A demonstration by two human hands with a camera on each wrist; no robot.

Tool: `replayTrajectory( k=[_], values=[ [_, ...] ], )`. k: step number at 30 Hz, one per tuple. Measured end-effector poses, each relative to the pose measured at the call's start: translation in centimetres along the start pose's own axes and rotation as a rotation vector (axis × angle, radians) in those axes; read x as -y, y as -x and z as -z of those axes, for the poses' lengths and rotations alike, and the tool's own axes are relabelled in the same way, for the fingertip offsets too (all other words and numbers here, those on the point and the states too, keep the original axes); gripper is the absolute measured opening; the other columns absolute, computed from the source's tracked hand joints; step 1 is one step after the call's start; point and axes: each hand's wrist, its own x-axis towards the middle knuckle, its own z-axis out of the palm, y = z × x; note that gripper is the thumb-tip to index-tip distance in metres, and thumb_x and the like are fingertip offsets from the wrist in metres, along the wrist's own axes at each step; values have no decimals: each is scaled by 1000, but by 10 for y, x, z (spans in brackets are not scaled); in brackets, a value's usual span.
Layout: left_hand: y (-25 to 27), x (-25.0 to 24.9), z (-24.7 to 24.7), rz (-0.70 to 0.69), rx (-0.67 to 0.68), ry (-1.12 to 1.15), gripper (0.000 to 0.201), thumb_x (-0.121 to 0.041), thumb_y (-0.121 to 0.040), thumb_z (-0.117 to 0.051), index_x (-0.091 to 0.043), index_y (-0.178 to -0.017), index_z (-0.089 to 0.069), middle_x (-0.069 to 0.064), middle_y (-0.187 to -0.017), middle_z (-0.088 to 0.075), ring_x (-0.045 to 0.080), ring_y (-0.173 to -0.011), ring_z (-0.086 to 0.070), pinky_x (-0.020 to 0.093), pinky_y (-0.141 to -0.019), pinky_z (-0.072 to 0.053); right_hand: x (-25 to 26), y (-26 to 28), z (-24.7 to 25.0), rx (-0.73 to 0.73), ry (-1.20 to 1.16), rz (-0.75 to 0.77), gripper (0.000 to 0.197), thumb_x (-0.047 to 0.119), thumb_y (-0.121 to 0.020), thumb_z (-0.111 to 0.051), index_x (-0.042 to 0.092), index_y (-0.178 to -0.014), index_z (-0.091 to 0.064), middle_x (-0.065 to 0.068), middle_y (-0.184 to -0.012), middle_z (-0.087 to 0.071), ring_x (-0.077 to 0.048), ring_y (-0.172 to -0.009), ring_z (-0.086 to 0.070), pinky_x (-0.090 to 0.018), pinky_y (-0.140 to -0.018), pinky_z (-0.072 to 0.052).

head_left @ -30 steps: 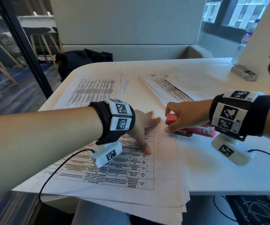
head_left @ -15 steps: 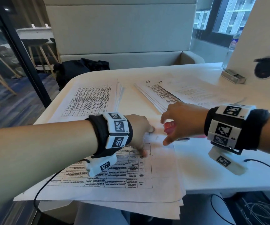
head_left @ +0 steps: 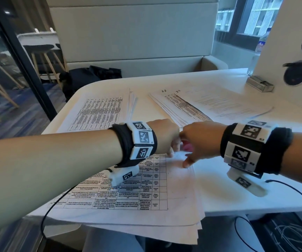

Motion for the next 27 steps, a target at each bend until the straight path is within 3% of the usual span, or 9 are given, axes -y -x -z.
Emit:
replayTrajectory(
  k=[4,8,12,17,20,22,27],
  values=[
    [-1,-1,-2,13,-23,-28,13,-24,-79,-74,-26,-92,-74,-15,-80,-62,8,-84,-59,21,-62,-37,-1,-2,0,-3,5,19,52,60,-73,-71,38,-118,-58,25,-65,-37,3,-64,-37,-23,-70,-29],
    [0,-1,-4,42,-36,-31,8,-23,-78,-74,-26,-86,-74,-13,-83,-68,11,-86,-64,24,-72,-47,0,-3,0,2,30,21,53,60,-73,-71,38,-119,-58,25,-64,-39,3,-63,-40,-23,-68,-31],
    [2,0,-5,36,-45,-36,4,-25,-79,-73,-26,-83,-72,-10,-87,-68,13,-86,-62,24,-68,-45,1,-4,-1,12,53,11,60,64,-71,-70,35,-122,-58,23,-73,-49,-9,-80,-52,-26,-73,-38],
    [2,2,-7,14,-51,-9,3,-23,-82,-69,-26,-80,-69,-7,-91,-68,14,-87,-63,24,-68,-43,1,-5,-1,16,47,2,63,66,-70,-69,31,-121,-59,19,-94,-65,-11,-87,-60,-28,-76,-43],
    [3,1,-13,7,-69,-35,9,-21,-86,-61,-22,-79,-66,-4,-89,-68,17,-83,-63,22,-59,-39,1,-5,-1,26,54,-5,62,66,-70,-68,31,-120,-60,22,-80,-59,-11,-85,-59,-27,-74,-43],
    [3,0,-16,20,-83,-54,14,-19,-89,-54,-16,-85,-67,1,-89,-67,21,-82,-64,24,-61,-43,2,-5,0,24,67,-7,61,66,-71,-68,31,-120,-60,23,-69,-49,-11,-81,-54,-26,-70,-38],
    [3,1,-19,44,-60,-21,17,-16,-92,-50,-12,-91,-67,5,-94,-68,22,-85,-65,30,-69,-49,2,-6,0,25,55,-16,64,66,-70,-69,29,-122,-60,23,-74,-50,-10,-82,-53,-27,-72,-38]
  ],
)
